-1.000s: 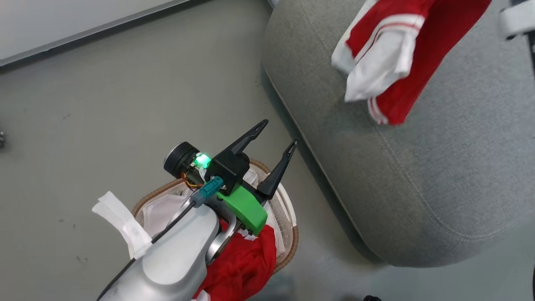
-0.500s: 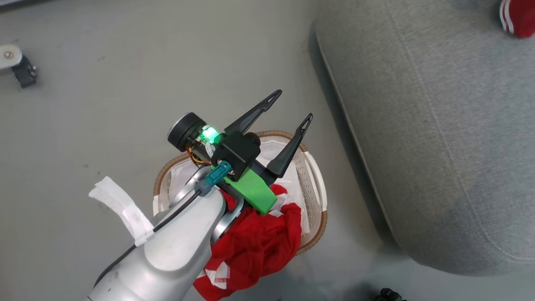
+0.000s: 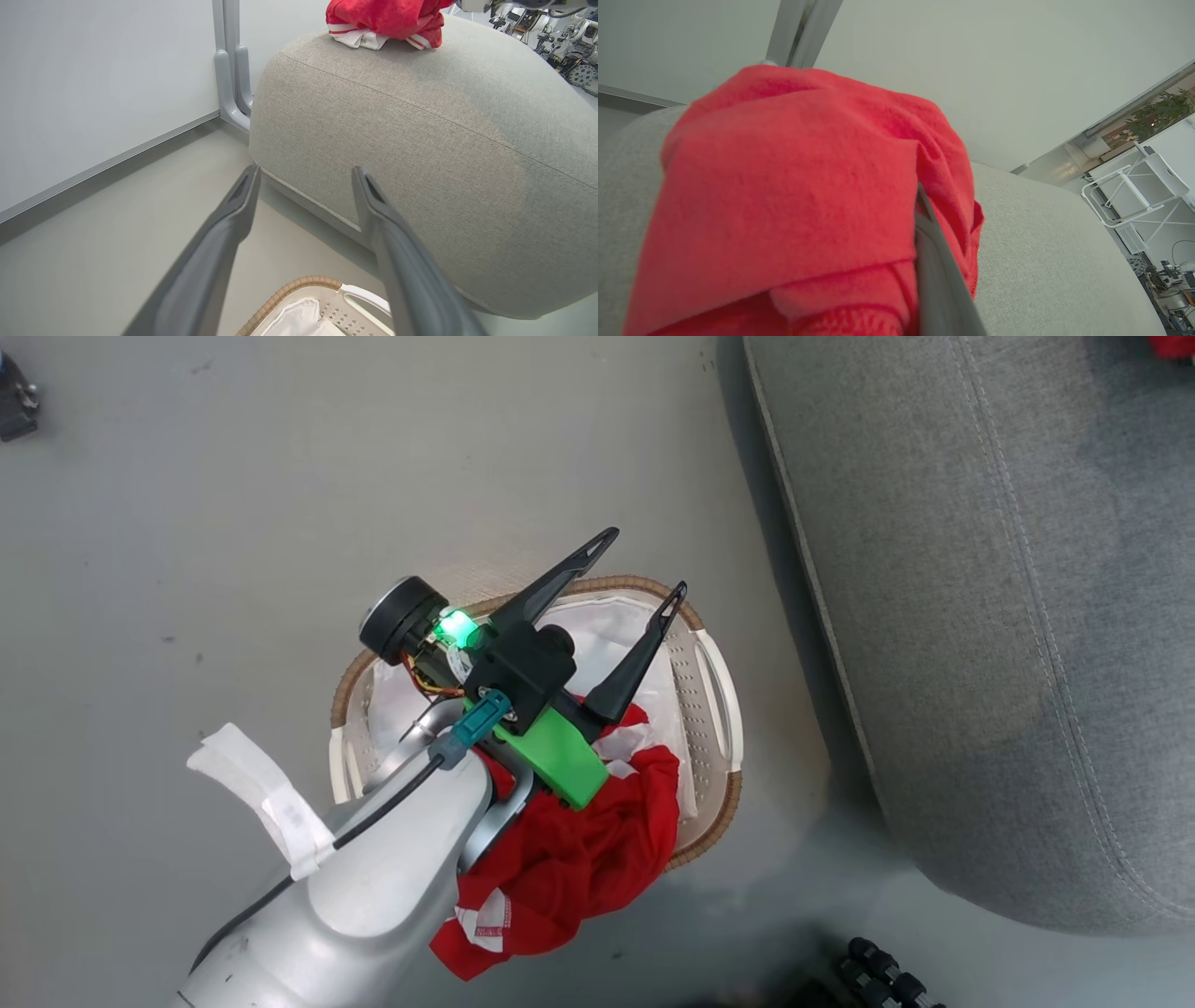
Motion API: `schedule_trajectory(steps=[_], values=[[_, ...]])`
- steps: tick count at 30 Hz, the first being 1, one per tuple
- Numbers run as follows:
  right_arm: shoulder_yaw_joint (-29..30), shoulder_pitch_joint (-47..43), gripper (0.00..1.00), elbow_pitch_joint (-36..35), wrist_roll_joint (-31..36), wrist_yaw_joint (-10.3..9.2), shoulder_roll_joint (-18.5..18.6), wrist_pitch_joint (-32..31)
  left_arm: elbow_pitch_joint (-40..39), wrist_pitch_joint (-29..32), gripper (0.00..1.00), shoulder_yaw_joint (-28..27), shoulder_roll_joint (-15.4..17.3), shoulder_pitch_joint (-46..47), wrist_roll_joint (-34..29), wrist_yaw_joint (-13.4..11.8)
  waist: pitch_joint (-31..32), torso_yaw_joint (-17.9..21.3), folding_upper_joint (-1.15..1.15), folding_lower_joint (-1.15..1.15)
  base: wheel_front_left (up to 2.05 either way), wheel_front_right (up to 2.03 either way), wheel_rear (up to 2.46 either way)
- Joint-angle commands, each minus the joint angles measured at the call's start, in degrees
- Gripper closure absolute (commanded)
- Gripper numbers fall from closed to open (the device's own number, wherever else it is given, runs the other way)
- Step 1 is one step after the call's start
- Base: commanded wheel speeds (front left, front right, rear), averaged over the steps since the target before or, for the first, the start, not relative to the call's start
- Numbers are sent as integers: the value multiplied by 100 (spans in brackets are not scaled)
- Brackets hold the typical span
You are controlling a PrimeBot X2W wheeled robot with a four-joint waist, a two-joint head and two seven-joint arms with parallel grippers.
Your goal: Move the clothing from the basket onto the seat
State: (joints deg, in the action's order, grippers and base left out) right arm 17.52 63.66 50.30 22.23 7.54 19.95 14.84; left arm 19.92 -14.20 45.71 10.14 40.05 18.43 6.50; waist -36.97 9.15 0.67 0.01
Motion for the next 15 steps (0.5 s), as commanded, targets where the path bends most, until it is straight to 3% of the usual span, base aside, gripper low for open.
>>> schedule_trajectory(steps=[1, 2, 5, 7, 15], values=[[-17, -117, 94, 41, 44, -10, 0, 30, -25, -5, 0, -6, 40, 112, -5, -26, -46, 104, -67, -1, 0, 0, 0], [-44, -136, 87, 27, 46, -10, -55, 34, -19, 2, 0, -2, 62, 110, -6, -29, -44, 133, -67, -1, 0, 0, 0], [-151, -289, 50, -177, -67, -10, -144, 41, 7, 7, 0, 8, 85, 105, 16, -39, -6, 194, -67, -1, 0, 0, 0], [-240, -436, 0, -330, -144, -10, -171, 41, 20, 10, 0, 11, 88, 96, 49, -41, 47, 226, -67, -1, 0, 0, 0], [-610, -1177, 0, -879, -587, -10, -103, 41, 69, -57, 0, -44, 113, -109, 161, -47, 516, 251, -67, -1, 0, 0, 0]])
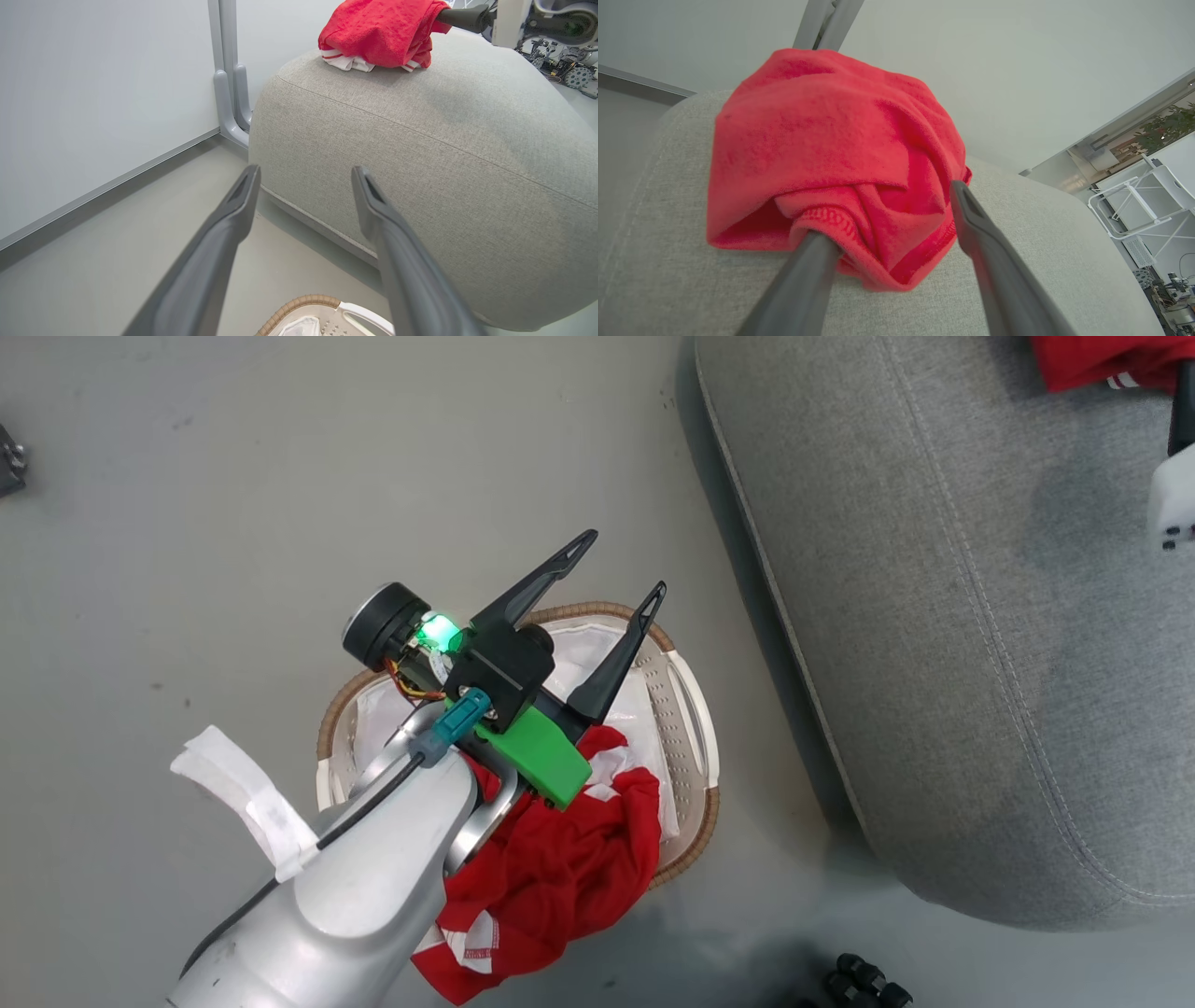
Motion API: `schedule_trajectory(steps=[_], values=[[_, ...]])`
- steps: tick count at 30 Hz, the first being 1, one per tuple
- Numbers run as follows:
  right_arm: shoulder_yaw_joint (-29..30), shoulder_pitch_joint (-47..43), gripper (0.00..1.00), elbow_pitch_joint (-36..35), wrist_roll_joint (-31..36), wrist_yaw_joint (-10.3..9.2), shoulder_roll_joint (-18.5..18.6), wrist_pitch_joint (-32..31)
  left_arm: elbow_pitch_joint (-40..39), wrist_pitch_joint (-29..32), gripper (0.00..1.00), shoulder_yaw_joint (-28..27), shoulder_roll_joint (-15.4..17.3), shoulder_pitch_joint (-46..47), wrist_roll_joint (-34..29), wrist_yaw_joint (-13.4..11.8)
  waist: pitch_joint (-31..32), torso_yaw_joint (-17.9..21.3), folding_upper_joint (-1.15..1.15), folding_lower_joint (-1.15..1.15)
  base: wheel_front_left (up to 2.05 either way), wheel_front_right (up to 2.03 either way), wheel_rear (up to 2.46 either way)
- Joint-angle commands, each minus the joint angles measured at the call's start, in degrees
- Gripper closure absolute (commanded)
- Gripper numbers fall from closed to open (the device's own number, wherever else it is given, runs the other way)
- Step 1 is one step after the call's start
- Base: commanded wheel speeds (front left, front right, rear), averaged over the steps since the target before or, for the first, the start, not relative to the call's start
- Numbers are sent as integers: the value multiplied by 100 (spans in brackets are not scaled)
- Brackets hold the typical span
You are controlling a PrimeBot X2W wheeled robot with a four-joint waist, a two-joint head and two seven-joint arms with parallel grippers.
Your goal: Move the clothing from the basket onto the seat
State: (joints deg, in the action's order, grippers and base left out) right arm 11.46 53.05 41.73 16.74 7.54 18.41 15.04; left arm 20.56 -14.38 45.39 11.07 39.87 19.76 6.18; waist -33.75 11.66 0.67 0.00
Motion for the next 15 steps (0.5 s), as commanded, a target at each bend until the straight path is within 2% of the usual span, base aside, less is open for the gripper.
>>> schedule_trajectory(steps=[1, 8, 15], values=[[-64, -218, 0, -94, -92, -10, 78, 18, 16, -38, 0, -26, 16, -114, 33, -15, 292, -14, -67, 0, 0, 0, 0], [-399, -826, 0, -421, -480, -10, 168, 18, 50, -86, 0, -213, -43, -453, 212, -74, 1006, -173, -67, 0, 0, 0, 0], [-996, -1157, 0, -596, -962, -10, 311, 18, -167, -83, 0, -775, 23, -1020, 338, -211, 1744, -432, -67, 0, 0, 0, 0]])
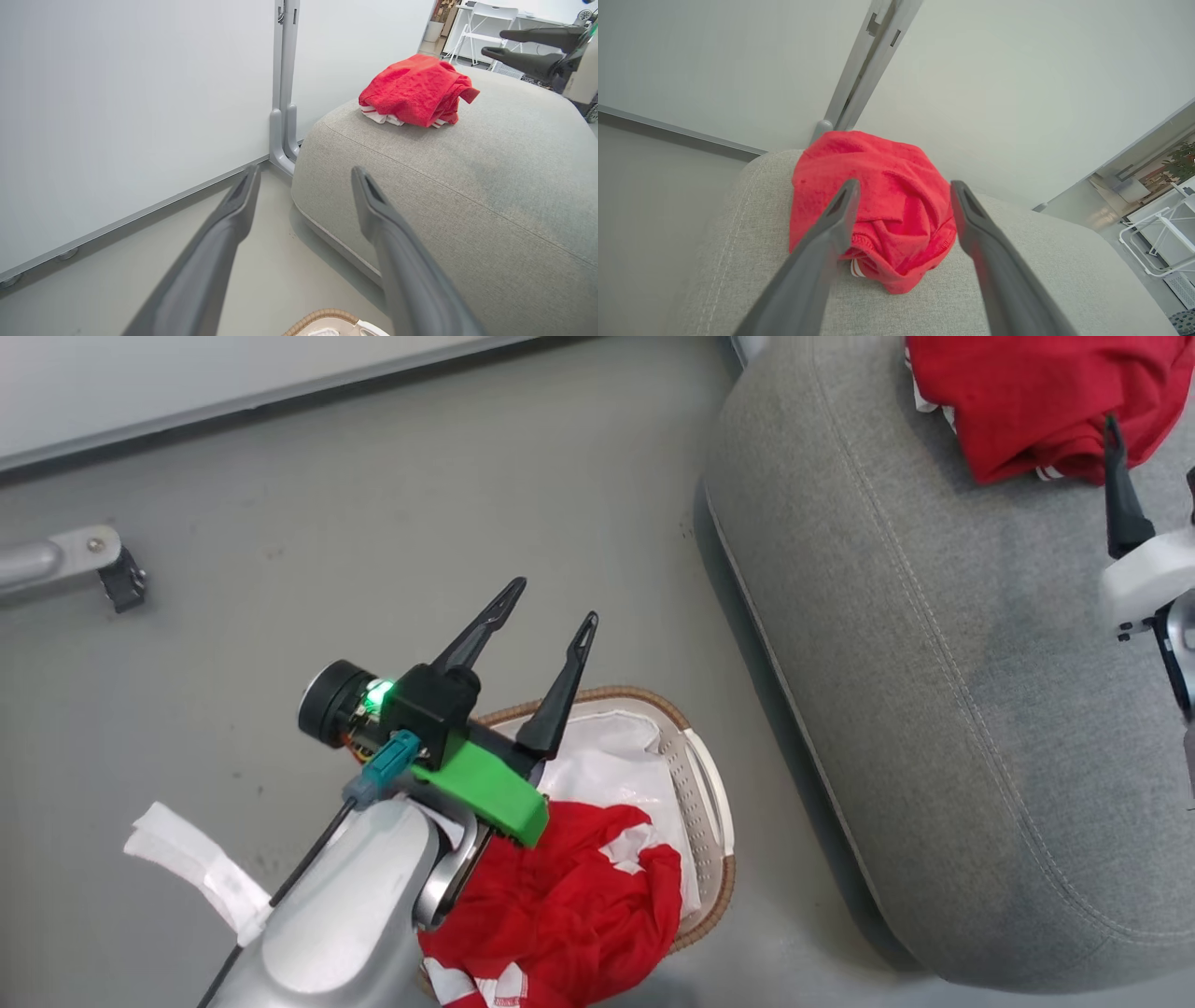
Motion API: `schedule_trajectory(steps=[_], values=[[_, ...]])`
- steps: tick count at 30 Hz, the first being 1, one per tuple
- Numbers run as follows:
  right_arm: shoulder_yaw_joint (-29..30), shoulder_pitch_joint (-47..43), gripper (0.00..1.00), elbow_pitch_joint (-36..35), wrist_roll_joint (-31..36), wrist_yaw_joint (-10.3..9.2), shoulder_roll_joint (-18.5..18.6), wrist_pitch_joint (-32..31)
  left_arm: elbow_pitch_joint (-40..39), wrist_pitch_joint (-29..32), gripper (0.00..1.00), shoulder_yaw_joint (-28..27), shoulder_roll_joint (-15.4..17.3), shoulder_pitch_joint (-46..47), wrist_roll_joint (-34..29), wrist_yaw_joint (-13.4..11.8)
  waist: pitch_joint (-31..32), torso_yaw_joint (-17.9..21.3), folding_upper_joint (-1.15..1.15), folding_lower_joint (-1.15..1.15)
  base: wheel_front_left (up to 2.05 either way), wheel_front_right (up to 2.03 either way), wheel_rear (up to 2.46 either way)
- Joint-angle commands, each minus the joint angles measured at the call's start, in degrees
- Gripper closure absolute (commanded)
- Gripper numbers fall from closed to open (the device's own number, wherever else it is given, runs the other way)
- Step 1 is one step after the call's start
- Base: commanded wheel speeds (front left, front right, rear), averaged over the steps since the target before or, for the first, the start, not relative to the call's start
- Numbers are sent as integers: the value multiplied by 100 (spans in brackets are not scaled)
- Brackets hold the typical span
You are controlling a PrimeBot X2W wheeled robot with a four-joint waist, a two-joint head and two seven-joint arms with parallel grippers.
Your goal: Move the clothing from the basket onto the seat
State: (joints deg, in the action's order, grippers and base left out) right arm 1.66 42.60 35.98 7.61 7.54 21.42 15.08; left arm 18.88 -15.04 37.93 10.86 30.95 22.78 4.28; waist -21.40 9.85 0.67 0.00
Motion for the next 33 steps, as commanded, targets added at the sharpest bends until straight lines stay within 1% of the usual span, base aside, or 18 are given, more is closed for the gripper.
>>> schedule_trajectory(steps=[1, 4, 8, 12, 15, 19, 23, 27, 33], values=[[-56, -150, 0, -39, -104, -10, 15, 14, -17, -17, 0, -106, 55, -213, 45, -32, 608, -288, -67, 0, 0, 0, 0], [-143, -244, 0, -112, -336, -10, -95, 14, -75, -18, 0, -445, 66, -577, 90, -91, 915, -382, -67, 0, 0, 0, 0], [-50, -424, 0, -266, -554, -10, -358, 14, -162, -16, 0, -912, 73, -1073, 94, -224, 1223, -494, -67, 0, 0, 0, 0], [-30, -710, 0, -468, -707, -9, -716, 13, -311, -12, 0, -1489, 32, -1567, 50, -347, 1406, -583, -67, 0, 0, 0, 0], [-30, -1017, 0, -653, -766, -9, -1005, 13, -428, -13, 0, -1971, -106, -1953, 95, -396, 1523, -643, -67, 0, 0, 0, 0], [-2, -1455, 0, -866, -821, -9, -1355, 14, -517, -12, 0, -2418, -274, -2405, -54, -329, 1646, -717, -67, 0, 0, 0, 0], [1, -1870, 0, -1097, -846, -9, -1605, 14, -560, -11, 0, -2792, -429, -2765, -177, -279, 1730, -768, -67, 0, 0, 0, 0], [24, -2276, 0, -1326, -805, -9, -1758, 14, -603, -12, 0, -3112, -561, -3042, -315, -215, 1796, -811, -67, 0, 0, 0, 0], [82, -2807, 0, -1575, -852, -9, -1837, 14, -644, -13, 0, -3440, -716, -3303, -450, -61, 1906, -871, -67, 0, 0, 0, 0]])
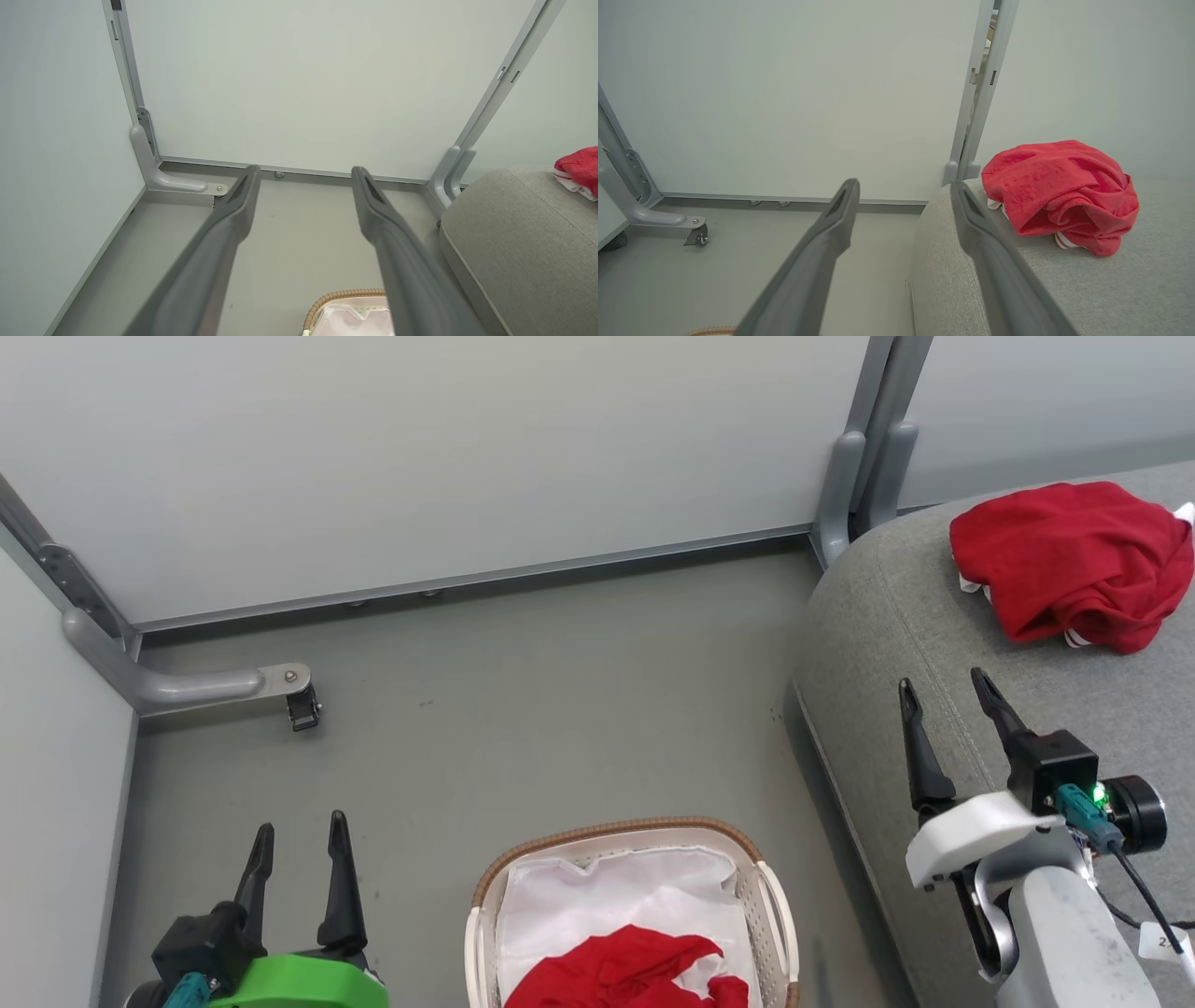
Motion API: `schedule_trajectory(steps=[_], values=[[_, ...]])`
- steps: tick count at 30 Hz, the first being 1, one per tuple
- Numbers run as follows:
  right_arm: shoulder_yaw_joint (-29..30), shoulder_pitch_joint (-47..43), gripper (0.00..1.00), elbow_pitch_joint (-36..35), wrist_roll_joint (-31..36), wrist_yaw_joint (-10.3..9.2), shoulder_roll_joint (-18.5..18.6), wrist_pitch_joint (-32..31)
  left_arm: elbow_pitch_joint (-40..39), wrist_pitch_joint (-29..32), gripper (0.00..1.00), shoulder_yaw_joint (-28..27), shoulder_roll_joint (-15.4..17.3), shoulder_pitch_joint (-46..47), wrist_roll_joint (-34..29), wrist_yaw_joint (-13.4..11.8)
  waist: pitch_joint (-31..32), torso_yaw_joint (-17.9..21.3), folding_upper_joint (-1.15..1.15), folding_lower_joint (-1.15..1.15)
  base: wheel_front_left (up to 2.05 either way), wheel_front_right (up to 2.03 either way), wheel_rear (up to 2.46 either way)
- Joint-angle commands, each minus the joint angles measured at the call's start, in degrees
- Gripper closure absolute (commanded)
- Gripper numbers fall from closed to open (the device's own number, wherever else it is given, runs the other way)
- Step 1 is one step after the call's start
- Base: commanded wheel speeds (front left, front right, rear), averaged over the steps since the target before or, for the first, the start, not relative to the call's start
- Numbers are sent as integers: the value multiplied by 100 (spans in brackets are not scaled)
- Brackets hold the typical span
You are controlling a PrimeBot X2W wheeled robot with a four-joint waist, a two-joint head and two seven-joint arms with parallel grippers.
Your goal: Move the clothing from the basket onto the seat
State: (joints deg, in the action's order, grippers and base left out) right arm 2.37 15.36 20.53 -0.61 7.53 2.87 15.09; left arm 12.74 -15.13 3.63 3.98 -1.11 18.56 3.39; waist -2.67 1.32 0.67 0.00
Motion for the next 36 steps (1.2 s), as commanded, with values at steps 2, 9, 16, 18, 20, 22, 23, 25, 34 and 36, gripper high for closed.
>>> schedule_trajectory(steps=[2, 9, 16, 18, 20, 22, 23, 25, 34, 36], values=[[-100, -226, 0, -76, -189, -8, 9, 13, -46, -3, 0, -64, -50, -169, -70, 66, 62, -26, -67, 0, 0, 0, 0], [-358, -524, 0, -231, -378, -8, 14, 13, -25, -3, 0, -160, -96, -355, -170, 133, 121, -13, -67, 0, 0, 0, 0], [-395, -746, 0, -276, -450, -8, 12, 13, -8, -3, 0, -123, -109, -375, -102, 97, 132, -26, -67, 0, 0, 0, 0], [-428, -799, 0, -269, -457, -8, 12, 13, 0, -2, 0, -81, -108, -359, -87, 81, 134, -30, -67, 0, 0, 0, 0], [-468, -809, 0, -257, -475, -8, 13, 13, 12, -3, 0, -57, -107, -333, -82, 81, 135, -30, -67, 0, 0, 0, 0], [-510, -789, 0, -232, -478, -8, 13, 13, 24, -3, 0, -40, -107, -302, -73, 84, 130, -30, -67, 0, 0, 0, 0], [-522, -773, 0, -219, -477, -8, 12, 13, 32, -3, 0, -28, -107, -284, -72, 86, 127, -32, -67, 0, 0, 0, 0], [-542, -740, 0, -206, -477, -8, 12, 13, 47, -3, 0, -2, -107, -252, -68, 80, 120, -36, -67, 0, 0, 0, 0], [-511, -671, 0, -189, -487, -8, 11, 13, 98, -3, 0, 62, -107, -158, -54, 67, 79, -67, -67, 0, 0, 0, 0], [-492, -658, 0, -181, -479, -8, 11, 13, 100, -3, 0, 69, -107, -148, -45, 65, 68, -71, -67, 0, 0, 0, 0]])
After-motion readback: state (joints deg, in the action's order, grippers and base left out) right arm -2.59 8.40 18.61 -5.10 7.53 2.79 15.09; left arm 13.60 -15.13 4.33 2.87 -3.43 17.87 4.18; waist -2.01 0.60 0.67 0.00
